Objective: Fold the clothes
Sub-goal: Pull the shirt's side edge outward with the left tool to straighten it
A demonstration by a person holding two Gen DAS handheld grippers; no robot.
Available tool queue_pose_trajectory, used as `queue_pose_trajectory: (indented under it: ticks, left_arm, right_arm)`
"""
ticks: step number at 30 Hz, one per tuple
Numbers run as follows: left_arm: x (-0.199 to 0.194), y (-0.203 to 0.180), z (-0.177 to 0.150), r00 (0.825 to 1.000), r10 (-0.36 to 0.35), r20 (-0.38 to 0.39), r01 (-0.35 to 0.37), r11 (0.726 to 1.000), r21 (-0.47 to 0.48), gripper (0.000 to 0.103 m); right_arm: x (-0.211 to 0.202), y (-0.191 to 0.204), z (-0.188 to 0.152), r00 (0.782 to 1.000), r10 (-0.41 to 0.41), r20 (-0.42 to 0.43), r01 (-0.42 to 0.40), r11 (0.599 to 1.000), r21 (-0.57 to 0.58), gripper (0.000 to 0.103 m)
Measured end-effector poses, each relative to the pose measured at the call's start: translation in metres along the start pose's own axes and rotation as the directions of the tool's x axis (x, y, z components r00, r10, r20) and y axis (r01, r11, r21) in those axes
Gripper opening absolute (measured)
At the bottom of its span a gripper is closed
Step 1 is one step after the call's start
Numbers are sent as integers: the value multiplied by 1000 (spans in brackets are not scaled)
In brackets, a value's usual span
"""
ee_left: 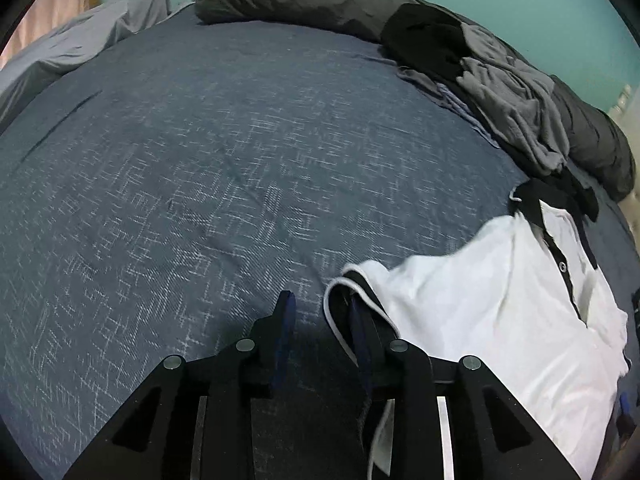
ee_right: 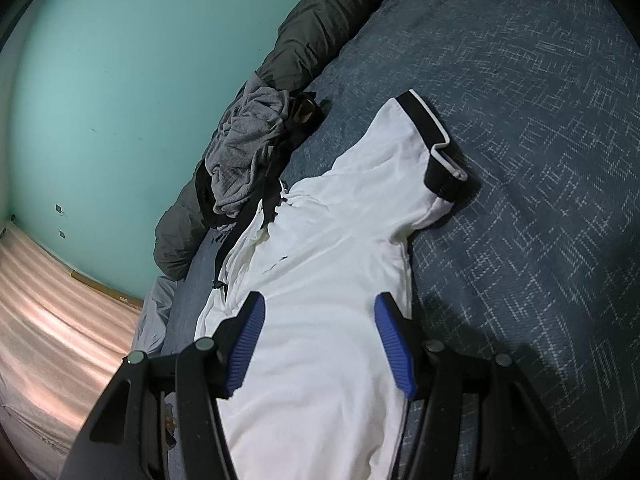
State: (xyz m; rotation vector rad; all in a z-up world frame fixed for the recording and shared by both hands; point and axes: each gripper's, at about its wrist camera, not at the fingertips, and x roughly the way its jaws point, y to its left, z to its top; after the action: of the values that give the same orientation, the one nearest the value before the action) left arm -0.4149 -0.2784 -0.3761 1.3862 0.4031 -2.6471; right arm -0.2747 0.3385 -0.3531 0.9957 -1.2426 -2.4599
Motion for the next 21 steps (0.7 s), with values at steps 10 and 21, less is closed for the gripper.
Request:
queue_pose_trajectory:
  ticks: [10, 21]
  left_arm:
    - [-19, -2, 8, 999, 34, 36, -36, 999, 37, 1]
    - [-45, 39, 31, 995, 102, 7, -101, 993, -67, 1]
  right_arm:
    - [1, 0, 0, 1000, -1, -4, 1, 1000, 0, 58]
    - [0, 2, 1, 1000, 4, 1, -4, 1000, -2, 58]
